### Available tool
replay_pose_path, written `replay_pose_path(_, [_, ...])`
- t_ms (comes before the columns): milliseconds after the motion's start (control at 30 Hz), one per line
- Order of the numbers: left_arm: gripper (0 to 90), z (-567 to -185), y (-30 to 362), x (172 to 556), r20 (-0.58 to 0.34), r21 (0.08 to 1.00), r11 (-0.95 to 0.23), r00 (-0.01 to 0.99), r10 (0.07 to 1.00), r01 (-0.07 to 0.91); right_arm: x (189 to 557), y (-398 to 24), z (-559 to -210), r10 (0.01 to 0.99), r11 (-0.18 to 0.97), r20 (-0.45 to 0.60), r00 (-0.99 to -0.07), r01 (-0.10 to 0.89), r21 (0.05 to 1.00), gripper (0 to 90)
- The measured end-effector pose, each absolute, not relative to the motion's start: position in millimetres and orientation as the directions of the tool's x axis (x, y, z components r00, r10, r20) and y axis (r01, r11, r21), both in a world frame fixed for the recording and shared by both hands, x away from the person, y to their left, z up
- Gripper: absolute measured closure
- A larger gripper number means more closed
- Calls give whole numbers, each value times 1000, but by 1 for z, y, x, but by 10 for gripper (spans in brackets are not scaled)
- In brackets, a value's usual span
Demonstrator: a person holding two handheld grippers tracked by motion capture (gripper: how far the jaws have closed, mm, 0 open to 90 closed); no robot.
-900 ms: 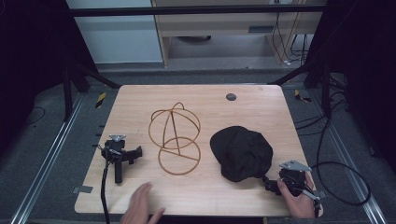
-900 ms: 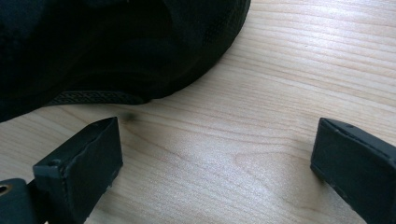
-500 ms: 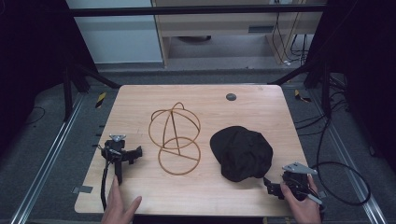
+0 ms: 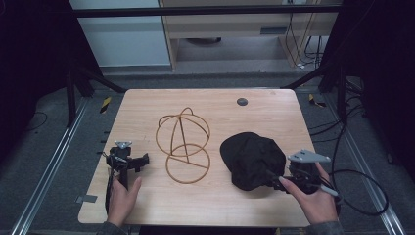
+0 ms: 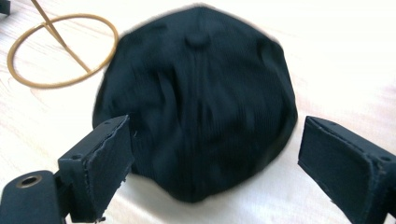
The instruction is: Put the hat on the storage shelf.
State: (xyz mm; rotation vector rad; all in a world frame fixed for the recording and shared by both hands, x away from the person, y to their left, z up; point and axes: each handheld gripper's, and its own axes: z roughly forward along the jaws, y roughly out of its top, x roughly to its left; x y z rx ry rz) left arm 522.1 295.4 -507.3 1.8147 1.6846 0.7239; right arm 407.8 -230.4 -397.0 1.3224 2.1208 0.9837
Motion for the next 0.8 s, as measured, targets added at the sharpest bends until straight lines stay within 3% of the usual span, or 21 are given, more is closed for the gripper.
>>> replay_pose_path(433, [0,-508,295,521,14,716,-55,64,998,696,461,-208,-401,872,345,25,-490,649,678,121])
replay_pose_path(467, [0,-507,295,521,16,714,-57,66,998,698,464,-207,-403,866,351,33,-500,652,672,186])
replay_pose_path(533, [0,-507,295,521,16,714,-57,66,998,698,465,-207,-404,865,351,36,-500,654,671,213])
replay_pose_path(567, [0,-507,295,521,16,713,-57,66,998,699,467,-208,-406,857,359,44,-514,655,665,335])
replay_pose_path(800, [0,-507,293,520,16,714,-50,56,998,699,469,-217,-410,832,338,120,-541,667,664,678])
